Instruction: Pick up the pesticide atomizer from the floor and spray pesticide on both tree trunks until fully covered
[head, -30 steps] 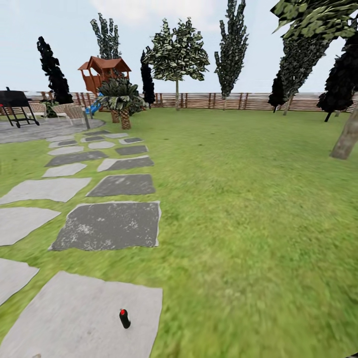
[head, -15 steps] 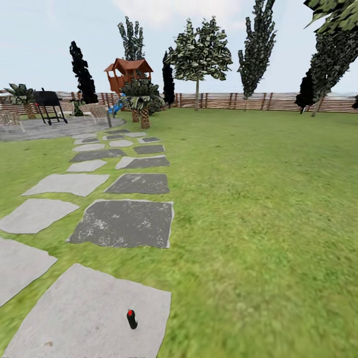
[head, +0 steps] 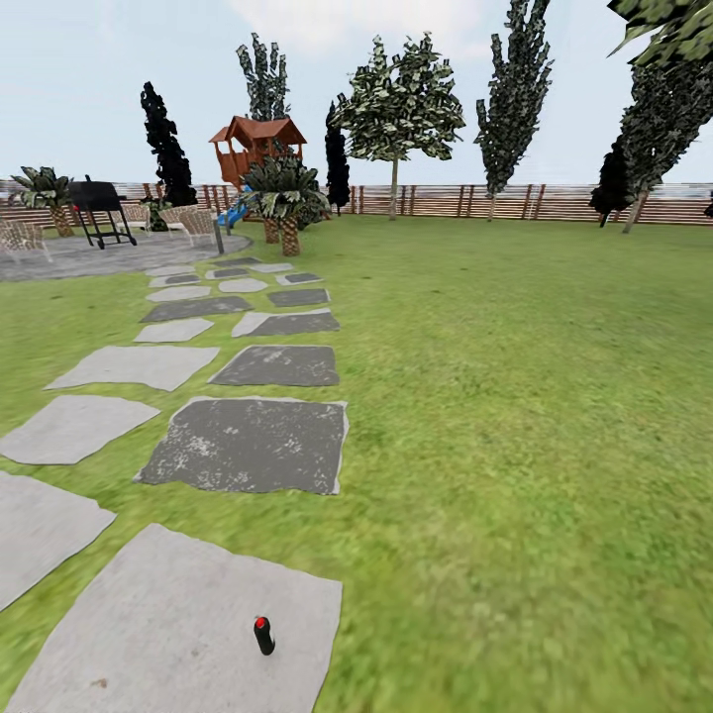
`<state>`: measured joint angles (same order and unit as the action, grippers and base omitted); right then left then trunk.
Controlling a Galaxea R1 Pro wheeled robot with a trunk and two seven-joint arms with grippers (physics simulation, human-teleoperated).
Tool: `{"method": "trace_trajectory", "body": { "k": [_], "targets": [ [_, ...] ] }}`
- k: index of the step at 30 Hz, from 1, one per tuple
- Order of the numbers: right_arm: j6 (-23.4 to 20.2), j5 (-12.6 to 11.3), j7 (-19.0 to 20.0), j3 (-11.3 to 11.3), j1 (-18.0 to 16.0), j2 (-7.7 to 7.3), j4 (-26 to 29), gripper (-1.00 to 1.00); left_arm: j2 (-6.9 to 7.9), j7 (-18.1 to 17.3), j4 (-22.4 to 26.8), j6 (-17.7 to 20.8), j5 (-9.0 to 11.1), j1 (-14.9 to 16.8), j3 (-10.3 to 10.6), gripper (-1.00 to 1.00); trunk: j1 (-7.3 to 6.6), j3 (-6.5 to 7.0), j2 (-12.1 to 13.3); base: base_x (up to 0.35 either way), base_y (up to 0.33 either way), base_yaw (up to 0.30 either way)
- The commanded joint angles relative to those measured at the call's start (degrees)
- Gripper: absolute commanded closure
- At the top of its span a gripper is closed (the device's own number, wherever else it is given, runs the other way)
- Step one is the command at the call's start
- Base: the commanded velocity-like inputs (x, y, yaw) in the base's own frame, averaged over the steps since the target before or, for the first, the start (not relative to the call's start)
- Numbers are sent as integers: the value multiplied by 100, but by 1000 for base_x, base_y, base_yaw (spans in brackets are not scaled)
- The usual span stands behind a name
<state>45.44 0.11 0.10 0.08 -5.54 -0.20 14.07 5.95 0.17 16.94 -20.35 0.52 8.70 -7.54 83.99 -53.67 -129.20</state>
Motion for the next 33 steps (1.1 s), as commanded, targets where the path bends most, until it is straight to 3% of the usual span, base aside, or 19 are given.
{"method": "trace_trajectory", "body": {
  "k": [1,3,5,7,8,12,16,23,24,33],
  "targets": [
    [0,-1,0,0,0,0,2,-100,-9,0,11,1,-1,14,1,-100,0,0,0,0,0,0],
    [-1,0,-10,-7,-17,-6,179,-100,-22,-7,63,72,-6,728,13,-100,0,0,0,0,0,0],
    [-64,5,-21,-7,-229,-19,897,-100,-47,-4,36,106,-1,1493,13,-100,0,0,0,0,0,0],
    [-187,6,-24,-9,-399,-21,1127,-100,-62,-2,34,112,4,1679,8,-100,0,0,0,0,0,0],
    [-1027,0,-36,-19,-975,-30,1449,-100,-171,6,30,159,14,2027,1,-100,0,0,0,0,0,0],
    [-1845,-3,-42,-32,-1714,-40,1640,-100,-369,14,37,237,4,2470,6,-100,0,0,0,0,0,0],
    [-1966,-2,-16,-27,-2002,-41,1760,-100,-393,14,60,232,-24,2631,11,-100,0,0,0,0,0,0],
    [-1986,7,-9,-7,-2078,-98,1735,-100,-382,24,119,138,-17,2633,18,-100,0,0,0,0,0,0],
    [-1986,0,-22,-16,-2074,-156,1720,-100,-384,27,42,136,26,2634,-10,-100,22,-18,-40,0,0,0],
    [-1987,-2,-25,-20,-2074,-165,1728,-100,-411,32,119,136,27,2655,-27,-100,220,-192,-401,0,0,14]
  ]
}}
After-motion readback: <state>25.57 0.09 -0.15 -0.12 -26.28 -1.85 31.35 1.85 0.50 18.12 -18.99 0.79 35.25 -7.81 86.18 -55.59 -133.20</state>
